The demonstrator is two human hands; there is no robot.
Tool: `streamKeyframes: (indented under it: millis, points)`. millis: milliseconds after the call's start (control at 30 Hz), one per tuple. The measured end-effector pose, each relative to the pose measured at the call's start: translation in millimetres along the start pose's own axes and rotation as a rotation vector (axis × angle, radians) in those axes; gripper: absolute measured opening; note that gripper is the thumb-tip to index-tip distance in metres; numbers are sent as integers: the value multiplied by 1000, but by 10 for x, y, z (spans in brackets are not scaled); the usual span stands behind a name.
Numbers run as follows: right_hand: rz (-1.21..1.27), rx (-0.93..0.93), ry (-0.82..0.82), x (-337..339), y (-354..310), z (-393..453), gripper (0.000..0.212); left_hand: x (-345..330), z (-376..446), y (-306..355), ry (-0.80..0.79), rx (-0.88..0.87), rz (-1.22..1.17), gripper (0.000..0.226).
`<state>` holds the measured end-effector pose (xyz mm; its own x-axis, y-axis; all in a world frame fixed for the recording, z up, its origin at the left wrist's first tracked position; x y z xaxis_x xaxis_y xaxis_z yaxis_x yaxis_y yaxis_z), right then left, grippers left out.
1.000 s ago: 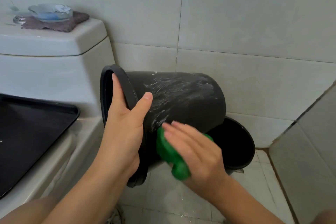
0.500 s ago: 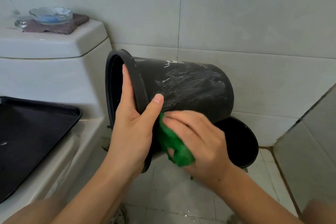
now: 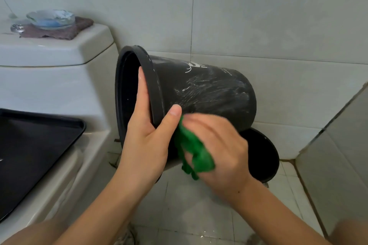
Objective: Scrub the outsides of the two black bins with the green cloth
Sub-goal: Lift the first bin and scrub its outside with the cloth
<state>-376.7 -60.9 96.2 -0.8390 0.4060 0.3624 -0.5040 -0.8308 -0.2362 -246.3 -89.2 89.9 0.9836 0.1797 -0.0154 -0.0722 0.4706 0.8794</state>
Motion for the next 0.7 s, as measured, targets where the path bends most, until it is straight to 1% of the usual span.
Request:
streamKeyframes:
  millis: [67, 133, 200, 300, 367, 400, 500, 533, 600, 700]
  points:
    - [-9, -123, 46, 99, 196, 120, 29, -56, -13, 42, -29, -27, 20, 80]
    - [-10, -187, 76, 131, 254, 140, 28, -86, -40, 33, -33, -25, 28, 81]
    - [10, -156, 72, 95, 148, 81, 28, -92, -60, 14, -19, -20, 39, 80]
    - [63, -40, 32, 16, -79, -32, 23, -78, -57, -8, -2, -24, 47, 74]
    - [64, -11, 4, 11, -65, 4, 22, -71, -53, -14, -8, -33, 51, 71]
    - [59, -32, 0, 19, 5, 44, 25, -76, -59, -17, -18, -31, 54, 71]
    - [52, -200, 38, 96, 303, 169, 28, -125, -91, -2, -49, -36, 92, 70]
    - [56, -230, 51, 110, 334, 176, 28, -137, -107, 6, -51, -37, 98, 69]
    - [79, -210, 53, 91, 254, 136, 28, -147, -130, 3, -47, -39, 111, 69]
    - [132, -118, 21, 20, 25, 30, 28, -101, -125, -82, -28, 0, 91, 69]
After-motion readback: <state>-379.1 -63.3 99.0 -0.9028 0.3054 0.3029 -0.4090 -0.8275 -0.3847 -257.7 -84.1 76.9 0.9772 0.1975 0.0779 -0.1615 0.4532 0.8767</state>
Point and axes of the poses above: each hand's wrist, its own z-axis towards the middle knuckle, its own x-axis out of the back of the hand, y = z × x, the point moved 10 cm from there along z, towards the middle knuckle, and after that the axes turned 3 degrees about -x, right-handed, at the moved point
